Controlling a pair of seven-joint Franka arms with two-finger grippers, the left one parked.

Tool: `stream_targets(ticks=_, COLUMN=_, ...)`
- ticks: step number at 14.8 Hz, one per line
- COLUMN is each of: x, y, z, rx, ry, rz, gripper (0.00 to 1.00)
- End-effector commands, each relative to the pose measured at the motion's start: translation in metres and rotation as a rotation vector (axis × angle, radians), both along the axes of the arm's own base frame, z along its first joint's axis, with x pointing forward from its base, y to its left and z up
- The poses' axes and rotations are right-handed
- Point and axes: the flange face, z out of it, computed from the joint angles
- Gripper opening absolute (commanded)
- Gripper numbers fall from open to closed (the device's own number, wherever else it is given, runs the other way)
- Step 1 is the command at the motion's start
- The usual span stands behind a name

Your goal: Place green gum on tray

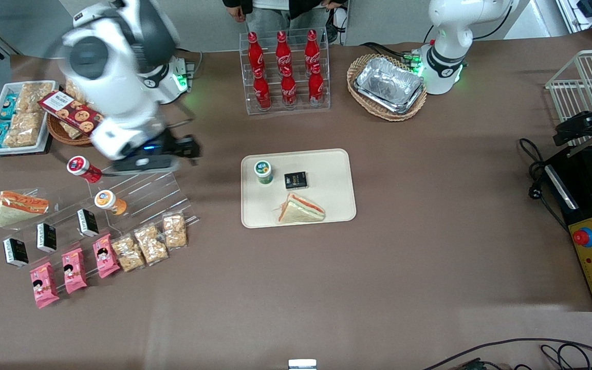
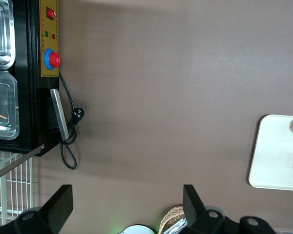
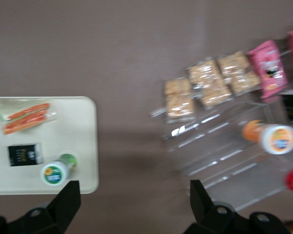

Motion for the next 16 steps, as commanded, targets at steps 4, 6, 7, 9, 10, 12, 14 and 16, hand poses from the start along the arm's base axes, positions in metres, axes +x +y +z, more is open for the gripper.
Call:
stream_targets(ticks=4, x=0.021, y=-0.168, z=0.074, rx=0.008, ry=0.006, rz=-0.027, gripper=1.0)
stream_targets(ticks=6, x=0.002, y=-0.221, z=0.097, rx=0.006, ry=-0.001, rz=-0.119, gripper=1.0)
stream_targets(ticks=7, x=-0.004, y=-0.23, z=0.106, rx=0.002, ry=-0.016, rz=-0.134, gripper=1.0)
stream_targets(ticks=9, x=-0.018, y=-0.254, z=0.117, rx=0.001, ry=-0.014, rz=-0.103, gripper=1.0)
stream_targets(ticks=10, x=-0.02, y=-0.266, z=0.118, rx=0.004, ry=-0.016, rz=-0.074, gripper=1.0)
stream_targets(ticks=12, x=-0.021, y=-0.285, z=0.117, rx=0.009, ry=-0.017, rz=-0.079, gripper=1.0)
stream_targets(ticks=14, x=-0.017, y=-0.287, z=0.113, rx=0.008, ry=-0.019, rz=-0.084, gripper=1.0)
stream_targets(ticks=16, x=0.001, y=-0.288, z=0.114, rx=0.0, ry=-0.033, rz=-0.085, gripper=1.0)
